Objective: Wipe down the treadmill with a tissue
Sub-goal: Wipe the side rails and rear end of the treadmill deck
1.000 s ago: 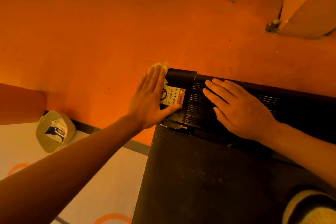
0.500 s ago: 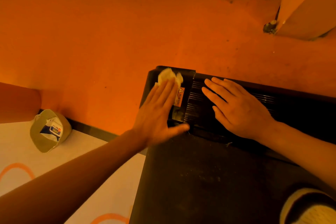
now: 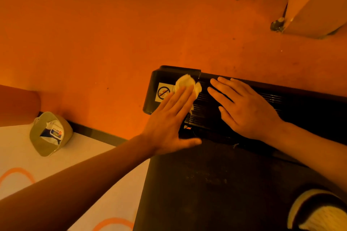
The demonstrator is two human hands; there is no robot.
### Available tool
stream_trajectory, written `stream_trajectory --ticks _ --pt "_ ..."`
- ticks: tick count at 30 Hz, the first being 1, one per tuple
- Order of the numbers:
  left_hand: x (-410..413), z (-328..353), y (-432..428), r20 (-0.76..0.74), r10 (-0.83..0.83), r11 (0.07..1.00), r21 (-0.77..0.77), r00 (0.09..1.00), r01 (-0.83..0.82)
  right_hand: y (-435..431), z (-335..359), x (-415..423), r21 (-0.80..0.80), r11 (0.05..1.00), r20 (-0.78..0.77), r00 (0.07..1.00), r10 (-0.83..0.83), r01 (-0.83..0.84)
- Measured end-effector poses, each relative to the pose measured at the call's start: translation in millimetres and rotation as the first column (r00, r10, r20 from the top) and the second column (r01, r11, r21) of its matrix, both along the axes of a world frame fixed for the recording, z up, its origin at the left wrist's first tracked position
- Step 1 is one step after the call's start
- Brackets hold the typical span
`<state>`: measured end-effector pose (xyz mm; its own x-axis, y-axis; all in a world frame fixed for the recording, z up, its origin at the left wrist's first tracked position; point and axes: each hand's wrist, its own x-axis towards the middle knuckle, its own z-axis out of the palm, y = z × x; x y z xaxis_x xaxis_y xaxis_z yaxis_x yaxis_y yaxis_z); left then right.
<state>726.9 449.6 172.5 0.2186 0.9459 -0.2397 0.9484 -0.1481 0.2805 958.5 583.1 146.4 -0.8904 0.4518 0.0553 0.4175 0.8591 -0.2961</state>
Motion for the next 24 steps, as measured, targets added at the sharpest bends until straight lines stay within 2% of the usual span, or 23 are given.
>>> stream_trajectory --ticks 3,8,12,17,22,24 --pt "-3 1 -6 -0.061 -0.035 0.999 -0.009 0.998 0.034 0 0 -1 0.003 1.0 0.004 1.0 0.0 0.0" --pt "6 -3 42 -0.043 0.051 0.999 0.011 0.998 -0.051 1 0 1 0.009 1.0 0.009 1.0 -0.002 0.002" --pt "4 0 -7 -0.037 -0.007 1.0 0.012 0.999 0.008 0 0 0 0.0 1.0 0.003 1.0 0.0 0.0" --pt "-6 -1 -52 -0.139 -0.053 0.998 -0.024 0.989 0.05 0 0 1 0.008 1.0 -0.006 1.0 0.0 0.0" --pt "-23 -4 -23 -0.107 0.213 0.977 0.027 0.971 -0.211 0 -2 1 0.005 1.0 0.013 1.0 0.001 -0.001" --pt "-14 -2 -36 -0.061 0.213 0.977 0.019 0.975 -0.212 0 -2 0 0.008 1.0 0.017 1.0 0.007 -0.007"
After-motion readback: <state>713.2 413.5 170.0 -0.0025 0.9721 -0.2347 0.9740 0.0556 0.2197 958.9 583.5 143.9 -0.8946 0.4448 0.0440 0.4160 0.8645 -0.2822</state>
